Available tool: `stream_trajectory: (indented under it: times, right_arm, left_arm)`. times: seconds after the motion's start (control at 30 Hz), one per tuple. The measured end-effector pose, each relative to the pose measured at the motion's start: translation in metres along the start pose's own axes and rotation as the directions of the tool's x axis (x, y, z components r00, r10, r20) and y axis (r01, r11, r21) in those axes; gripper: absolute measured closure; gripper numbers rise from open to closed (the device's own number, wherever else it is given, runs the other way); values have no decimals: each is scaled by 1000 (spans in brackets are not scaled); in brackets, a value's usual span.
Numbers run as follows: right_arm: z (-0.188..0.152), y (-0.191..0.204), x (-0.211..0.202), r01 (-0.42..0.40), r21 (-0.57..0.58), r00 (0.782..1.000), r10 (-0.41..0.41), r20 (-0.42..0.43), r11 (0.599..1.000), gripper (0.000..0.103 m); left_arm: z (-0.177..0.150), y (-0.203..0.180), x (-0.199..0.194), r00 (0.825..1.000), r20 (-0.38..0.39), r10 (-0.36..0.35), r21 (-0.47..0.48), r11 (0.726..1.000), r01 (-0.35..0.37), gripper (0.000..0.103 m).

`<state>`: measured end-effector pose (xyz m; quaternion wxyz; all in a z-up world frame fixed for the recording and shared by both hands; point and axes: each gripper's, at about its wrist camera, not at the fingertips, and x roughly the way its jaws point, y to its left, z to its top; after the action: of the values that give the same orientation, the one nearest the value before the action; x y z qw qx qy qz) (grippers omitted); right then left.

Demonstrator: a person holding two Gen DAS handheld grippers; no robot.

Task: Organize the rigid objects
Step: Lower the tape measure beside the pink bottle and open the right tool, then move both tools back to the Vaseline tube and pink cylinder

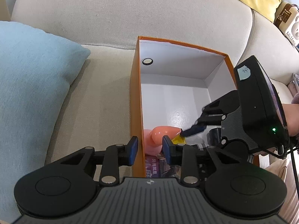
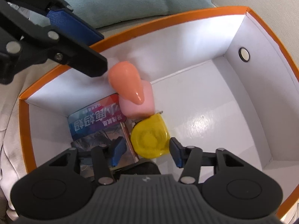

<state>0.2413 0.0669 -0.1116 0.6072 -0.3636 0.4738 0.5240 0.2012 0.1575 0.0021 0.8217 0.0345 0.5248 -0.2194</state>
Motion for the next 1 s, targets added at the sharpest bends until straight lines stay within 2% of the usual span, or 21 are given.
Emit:
stream_trajectory:
  times: [0.23, 0.4, 0.53, 0.73, 0.93, 1.0]
  right_arm:
    - [-5, 3, -5, 5, 40, 1000, -5, 7, 999, 62]
    - [-13, 13, -33, 45, 69, 997, -49, 67, 997, 62]
    - [-28, 15, -67, 73, 139, 986, -92, 136, 988, 62]
    - [-47, 23, -112, 111, 285, 956, -181, 231, 952, 62]
    - [-93, 20, -136, 143, 454, 914, -293, 279, 879, 62]
    - [-115, 15, -147, 160, 512, 897, -341, 282, 844, 62]
  left_arm:
    - [0, -10, -11, 999, 43, 30, 20, 999, -31, 68]
    - [-2, -32, -25, 996, 78, 30, 70, 997, -35, 68]
    - [-3, -49, -34, 994, 106, 11, 92, 995, -21, 68]
    - [-4, -79, -41, 990, 143, 3, 151, 988, -24, 68]
    - [-1, -123, -44, 974, 226, -24, 268, 963, -38, 64]
    - [4, -137, -40, 974, 216, -62, 274, 962, 0, 64]
